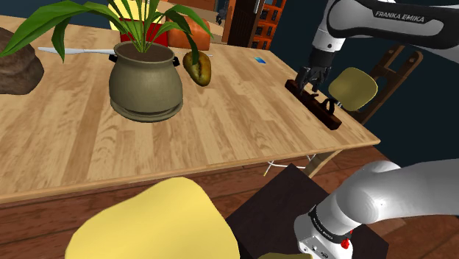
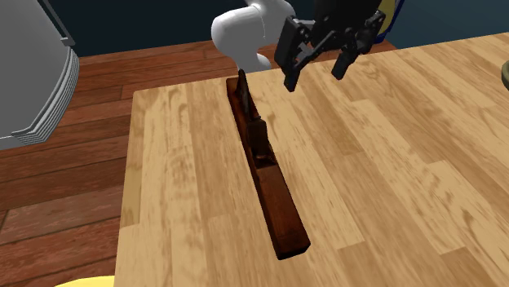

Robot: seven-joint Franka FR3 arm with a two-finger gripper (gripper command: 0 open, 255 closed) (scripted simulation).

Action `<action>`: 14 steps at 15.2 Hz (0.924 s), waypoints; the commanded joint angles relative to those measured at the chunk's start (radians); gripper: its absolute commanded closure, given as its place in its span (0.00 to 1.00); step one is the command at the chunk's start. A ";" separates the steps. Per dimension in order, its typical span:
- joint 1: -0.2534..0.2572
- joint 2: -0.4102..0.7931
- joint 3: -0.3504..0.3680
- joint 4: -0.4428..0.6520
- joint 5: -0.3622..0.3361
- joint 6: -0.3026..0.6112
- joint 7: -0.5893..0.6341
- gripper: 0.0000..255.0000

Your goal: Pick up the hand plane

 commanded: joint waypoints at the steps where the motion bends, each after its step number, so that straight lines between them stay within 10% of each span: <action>1: -0.023 0.033 -0.026 0.018 -0.022 0.014 -0.007 0.00; 14: -0.096 0.164 -0.128 0.049 -0.085 0.122 -0.030 0.00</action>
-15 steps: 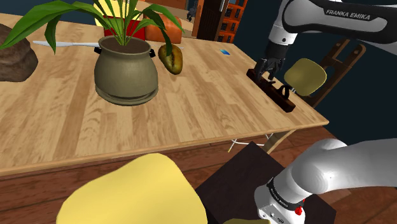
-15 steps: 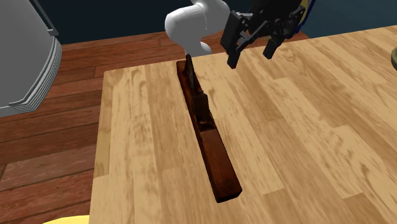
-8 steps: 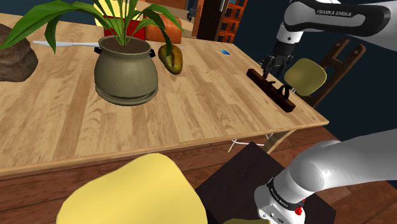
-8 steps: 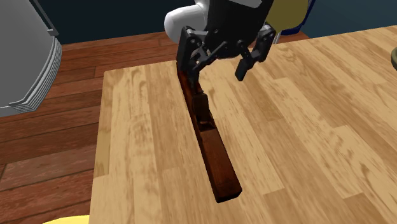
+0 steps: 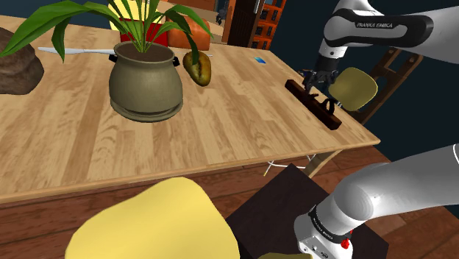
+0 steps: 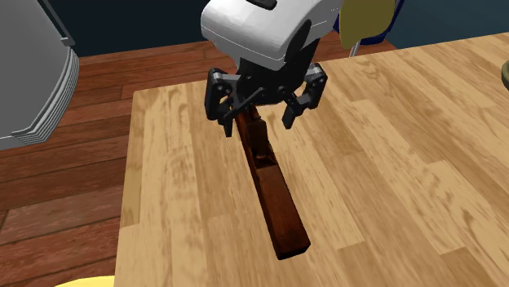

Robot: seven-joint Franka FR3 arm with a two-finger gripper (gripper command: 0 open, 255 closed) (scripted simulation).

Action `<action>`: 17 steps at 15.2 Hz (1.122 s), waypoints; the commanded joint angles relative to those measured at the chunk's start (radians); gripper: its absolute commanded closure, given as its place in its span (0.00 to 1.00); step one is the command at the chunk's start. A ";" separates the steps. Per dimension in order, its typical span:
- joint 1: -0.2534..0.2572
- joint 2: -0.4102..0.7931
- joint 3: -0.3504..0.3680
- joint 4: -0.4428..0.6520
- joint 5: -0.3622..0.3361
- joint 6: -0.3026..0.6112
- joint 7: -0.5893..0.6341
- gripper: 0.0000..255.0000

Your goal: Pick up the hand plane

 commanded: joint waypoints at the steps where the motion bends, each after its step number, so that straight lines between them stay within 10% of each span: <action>1: -0.001 0.000 -0.002 -0.026 -0.002 0.026 0.003 0.00; 3: -0.001 0.000 -0.003 -0.033 -0.003 0.033 0.004 0.00; 4: -0.001 0.002 -0.003 -0.031 -0.003 0.034 0.004 1.00; 17: 0.000 -0.002 0.002 0.019 0.001 -0.020 -0.003 1.00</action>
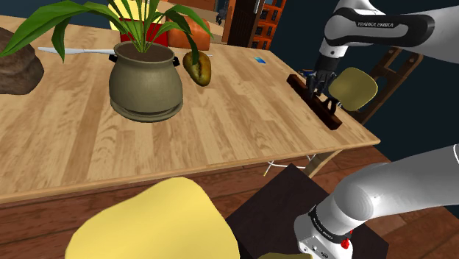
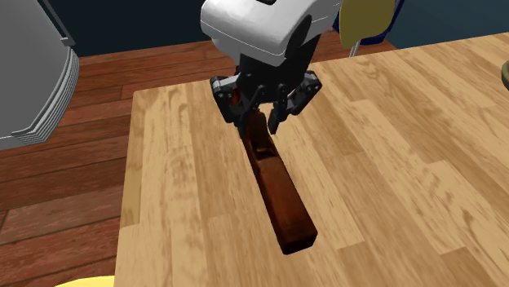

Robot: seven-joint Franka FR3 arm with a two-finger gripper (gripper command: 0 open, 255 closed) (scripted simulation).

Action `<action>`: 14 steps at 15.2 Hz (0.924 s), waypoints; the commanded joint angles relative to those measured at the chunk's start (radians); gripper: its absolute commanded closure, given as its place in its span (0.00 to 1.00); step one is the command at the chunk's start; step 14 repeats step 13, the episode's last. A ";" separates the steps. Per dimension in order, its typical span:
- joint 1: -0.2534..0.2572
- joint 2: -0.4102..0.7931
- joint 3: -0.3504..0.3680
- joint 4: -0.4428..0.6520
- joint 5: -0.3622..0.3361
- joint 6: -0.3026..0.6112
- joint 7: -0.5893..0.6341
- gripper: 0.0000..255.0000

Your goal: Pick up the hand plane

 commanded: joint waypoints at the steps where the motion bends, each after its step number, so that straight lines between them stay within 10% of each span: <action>1: 0.001 0.002 0.002 0.028 0.002 -0.026 -0.005 1.00; 14: 0.005 0.015 0.011 0.176 0.011 -0.159 -0.024 1.00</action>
